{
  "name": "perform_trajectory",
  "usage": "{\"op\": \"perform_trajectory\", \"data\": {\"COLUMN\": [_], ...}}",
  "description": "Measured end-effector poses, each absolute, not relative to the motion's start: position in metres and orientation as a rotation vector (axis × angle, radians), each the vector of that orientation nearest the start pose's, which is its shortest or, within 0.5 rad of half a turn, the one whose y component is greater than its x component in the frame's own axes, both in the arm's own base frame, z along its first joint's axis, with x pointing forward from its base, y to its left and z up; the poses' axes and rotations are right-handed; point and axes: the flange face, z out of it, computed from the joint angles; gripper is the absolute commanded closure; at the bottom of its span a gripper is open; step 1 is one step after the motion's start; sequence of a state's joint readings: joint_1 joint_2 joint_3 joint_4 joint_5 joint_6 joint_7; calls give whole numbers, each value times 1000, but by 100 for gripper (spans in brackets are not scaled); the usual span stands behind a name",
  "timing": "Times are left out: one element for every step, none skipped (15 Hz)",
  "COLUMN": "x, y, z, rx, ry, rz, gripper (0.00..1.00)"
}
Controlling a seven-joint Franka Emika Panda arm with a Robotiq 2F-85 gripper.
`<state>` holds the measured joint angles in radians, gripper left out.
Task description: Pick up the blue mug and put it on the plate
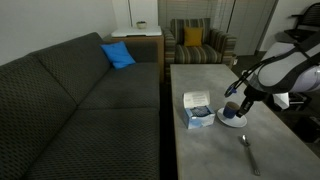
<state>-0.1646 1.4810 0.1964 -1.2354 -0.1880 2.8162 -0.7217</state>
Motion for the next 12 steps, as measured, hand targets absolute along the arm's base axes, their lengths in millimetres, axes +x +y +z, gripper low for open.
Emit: {"op": "perform_trajectory", "data": {"x": [660, 658, 655, 653, 650, 647, 645, 644, 644, 644, 644, 644], "y": [2, 0, -1, -1, -1, 0, 0, 0, 0, 0, 0, 0], "z": [-124, -127, -130, -133, -135, -137, -139, -140, -140, -139, -139, -139], "rx": [-2866, -2873, -2879, -2884, -2886, -2887, -2887, -2889, -2890, -2892, -2898, -2903], "ry": [-1079, -1049, -1022, -997, -989, -980, -973, -954, -940, -940, -934, -931], "rz": [-246, -239, -229, -218, -207, -197, -188, -190, -191, -190, -187, -185], "gripper": [97, 97, 97, 97, 97, 97, 97, 97, 97, 97, 97, 97]}}
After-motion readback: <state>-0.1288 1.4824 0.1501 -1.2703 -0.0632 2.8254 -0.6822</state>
